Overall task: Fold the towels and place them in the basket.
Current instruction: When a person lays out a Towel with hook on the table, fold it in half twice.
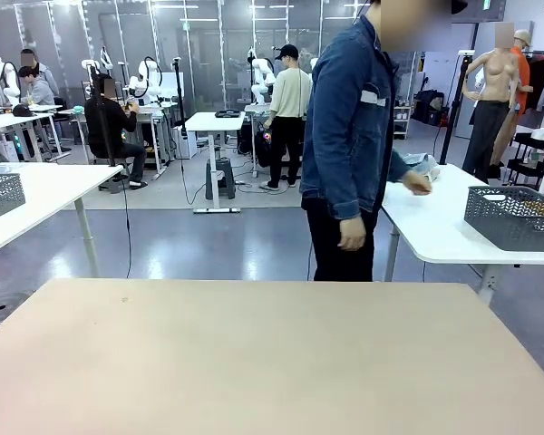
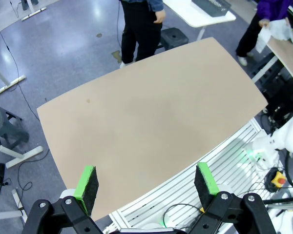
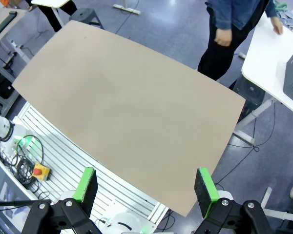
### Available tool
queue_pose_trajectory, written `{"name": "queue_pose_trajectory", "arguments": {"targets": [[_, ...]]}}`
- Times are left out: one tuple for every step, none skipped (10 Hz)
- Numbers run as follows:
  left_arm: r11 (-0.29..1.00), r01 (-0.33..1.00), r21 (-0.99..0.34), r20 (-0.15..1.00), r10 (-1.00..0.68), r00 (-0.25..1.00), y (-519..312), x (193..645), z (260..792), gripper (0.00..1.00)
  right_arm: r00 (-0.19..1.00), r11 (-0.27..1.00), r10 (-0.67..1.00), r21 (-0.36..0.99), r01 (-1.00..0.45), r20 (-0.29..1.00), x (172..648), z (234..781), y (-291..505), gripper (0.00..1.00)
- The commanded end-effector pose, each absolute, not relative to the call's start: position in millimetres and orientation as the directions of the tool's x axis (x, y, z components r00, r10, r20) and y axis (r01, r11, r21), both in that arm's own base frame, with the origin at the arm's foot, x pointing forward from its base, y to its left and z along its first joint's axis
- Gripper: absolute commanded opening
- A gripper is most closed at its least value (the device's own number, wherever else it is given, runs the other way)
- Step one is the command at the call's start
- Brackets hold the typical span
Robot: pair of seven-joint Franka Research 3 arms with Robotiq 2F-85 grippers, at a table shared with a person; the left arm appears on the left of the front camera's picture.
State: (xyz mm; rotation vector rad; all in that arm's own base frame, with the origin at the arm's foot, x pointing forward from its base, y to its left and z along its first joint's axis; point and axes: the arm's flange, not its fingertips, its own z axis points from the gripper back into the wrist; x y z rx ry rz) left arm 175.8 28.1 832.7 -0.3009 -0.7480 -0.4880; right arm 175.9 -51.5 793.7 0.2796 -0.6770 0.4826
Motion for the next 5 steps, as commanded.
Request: {"name": "queue_pose_trajectory", "arguments": {"targets": [[0.847, 0.525, -0.088, 0.711, -0.316, 0.629, 27.9, 175.4, 833.2, 1.00, 0.674, 0.851, 0.336, 0.095, -0.516, 0.658, 175.5, 793.1, -51.6, 1.00], [0.847, 0.525, -0.088, 0.711, -0.316, 0.629, 27.9, 175.4, 833.2, 1.00, 0.674, 0.851, 0.336, 0.095, -0.516, 0.658, 175.5, 793.1, -51.6, 1.00], [0.847, 0.525, -0.088, 0.711, -0.316, 0.629, 27.9, 175.4, 833.2, 1.00, 0.674, 0.851, 0.336, 0.095, -0.516, 0.658, 175.5, 793.1, -51.6, 1.00], [0.847, 0.525, -0.088, 0.711, -0.316, 0.629, 27.9, 175.4, 833.2, 1.00, 0.674, 0.851, 0.336, 0.095, -0.516, 0.658, 175.5, 793.1, -51.6, 1.00], [0.847, 0.525, -0.088, 0.711, -0.316, 0.629, 27.9, 175.4, 833.2, 1.00, 0.674, 0.851, 0.336, 0.095, -0.516, 0.658, 175.5, 793.1, -51.6, 1.00]]}}
